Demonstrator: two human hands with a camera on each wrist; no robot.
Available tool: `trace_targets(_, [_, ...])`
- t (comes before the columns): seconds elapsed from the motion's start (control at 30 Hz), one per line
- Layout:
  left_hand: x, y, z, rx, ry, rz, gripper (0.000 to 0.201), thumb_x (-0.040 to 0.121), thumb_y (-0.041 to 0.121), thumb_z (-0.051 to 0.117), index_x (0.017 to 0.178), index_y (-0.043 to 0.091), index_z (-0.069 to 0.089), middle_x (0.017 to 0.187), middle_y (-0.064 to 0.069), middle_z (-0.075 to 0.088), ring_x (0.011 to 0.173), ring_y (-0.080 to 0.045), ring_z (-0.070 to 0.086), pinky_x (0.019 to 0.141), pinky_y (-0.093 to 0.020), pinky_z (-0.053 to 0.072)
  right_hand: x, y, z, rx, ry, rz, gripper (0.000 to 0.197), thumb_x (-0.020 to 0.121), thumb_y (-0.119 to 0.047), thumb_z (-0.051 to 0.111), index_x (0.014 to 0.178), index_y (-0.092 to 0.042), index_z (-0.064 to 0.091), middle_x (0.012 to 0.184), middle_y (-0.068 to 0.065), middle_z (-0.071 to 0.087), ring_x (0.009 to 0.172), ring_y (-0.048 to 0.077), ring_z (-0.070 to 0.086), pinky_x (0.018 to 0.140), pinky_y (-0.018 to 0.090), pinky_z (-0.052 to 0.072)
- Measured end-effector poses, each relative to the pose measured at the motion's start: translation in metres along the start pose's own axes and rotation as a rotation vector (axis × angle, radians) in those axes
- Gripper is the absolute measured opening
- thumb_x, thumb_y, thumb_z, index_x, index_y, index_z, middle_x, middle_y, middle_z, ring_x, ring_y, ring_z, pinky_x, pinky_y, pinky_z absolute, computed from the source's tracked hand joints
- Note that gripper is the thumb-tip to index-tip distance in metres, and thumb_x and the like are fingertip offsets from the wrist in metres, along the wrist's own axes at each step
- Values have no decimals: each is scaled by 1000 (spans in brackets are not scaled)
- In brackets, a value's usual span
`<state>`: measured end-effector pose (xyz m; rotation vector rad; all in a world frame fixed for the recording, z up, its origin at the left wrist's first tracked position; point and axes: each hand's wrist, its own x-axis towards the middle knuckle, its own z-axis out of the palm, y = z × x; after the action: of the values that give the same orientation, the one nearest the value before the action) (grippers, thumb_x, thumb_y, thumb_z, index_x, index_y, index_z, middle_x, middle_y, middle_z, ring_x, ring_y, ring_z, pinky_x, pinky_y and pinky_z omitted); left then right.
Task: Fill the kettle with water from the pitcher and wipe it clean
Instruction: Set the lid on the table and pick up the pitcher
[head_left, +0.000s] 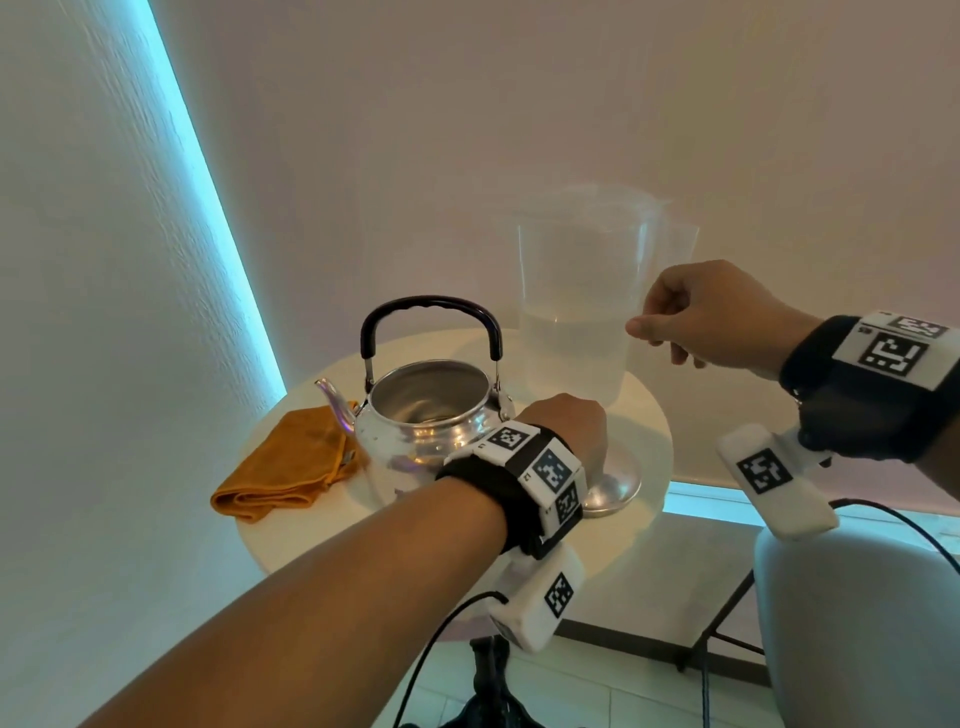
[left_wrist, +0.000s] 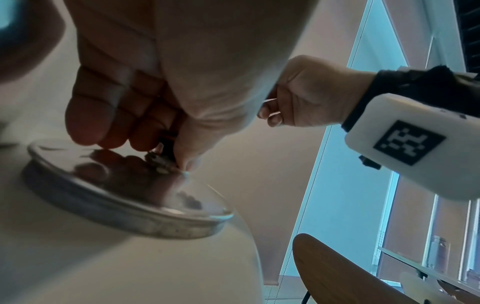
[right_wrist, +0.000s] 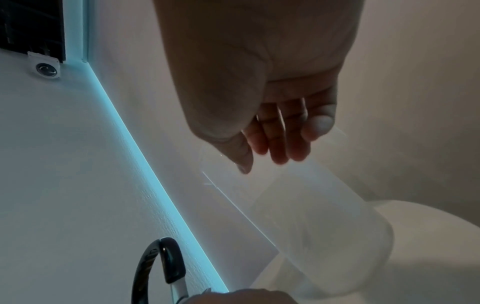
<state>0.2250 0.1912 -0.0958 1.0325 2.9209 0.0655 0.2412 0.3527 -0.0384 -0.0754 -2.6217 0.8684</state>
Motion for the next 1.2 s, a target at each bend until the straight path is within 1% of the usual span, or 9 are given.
trace_targets(0.23, [1,1,-3,-20,-18,-6,21,94,18,55,107,3,63,106,-13,67,75,-25,51,66,-29,39,17,-1,2,89,160,133,35,82,-30,73,96,-5,54,79,9,60,68,24,58,61,39,53])
trace_targets(0.4, [-9,-1,-15,-47,27,1,25,91,29,60,107,9,62,102,-9,65,79,-23,53,67,-30,38,24,-3,2,144,177,157,33,82,-29,73,96,-8,51,78,9,58,68,24,56,56,34,50])
trace_targets(0.57, [-48,-29,-73,-59,327,-48,19,87,35,63,84,16,64,84,-2,62,79,-24,59,67,-29,42,29,1,5,139,178,169,40,80,-31,74,101,-7,50,87,10,57,72,26,57,63,40,54])
trace_targets(0.67, [-62,-73,-115,-47,526,-162,20,82,38,70,89,19,68,86,-1,65,83,-23,61,73,-32,48,23,-5,5,5,257,63,33,81,-31,72,93,-8,51,79,3,51,67,20,49,60,32,45])
trace_targets(0.77, [-59,-120,-136,46,402,-324,44,81,44,70,119,21,62,114,-1,64,105,-23,57,93,-39,47,7,-25,13,-103,139,-135,28,82,-31,71,87,-9,55,74,-1,52,62,13,44,57,27,39])
trace_targets(0.87, [-51,-151,-137,-46,187,-347,56,84,43,67,135,25,52,121,0,65,103,-22,60,91,-37,47,-11,-49,33,-48,-176,-172,48,72,-46,76,105,-18,55,92,-4,61,76,11,58,67,26,52])
trace_targets(1.0, [-41,-172,-125,-221,52,-245,35,89,36,63,123,26,62,94,4,74,70,-16,64,64,-31,53,-17,-71,65,49,-388,-106,102,55,-57,82,139,-27,32,119,-6,56,103,12,58,82,26,50])
trace_targets(1.1, [-34,-179,-116,-364,74,-224,23,92,31,61,108,17,68,80,-4,75,64,-17,65,60,-28,53,-13,-81,86,141,-429,-59,113,56,-45,88,144,-24,20,118,-3,50,106,14,52,75,20,44])
trace_targets(1.2, [-27,-185,-109,-454,108,-237,19,92,28,61,103,15,69,77,-9,75,61,-19,67,62,-29,57,-7,-85,102,176,-394,-22,128,51,-39,92,147,-24,8,123,1,51,112,20,54,86,28,45])
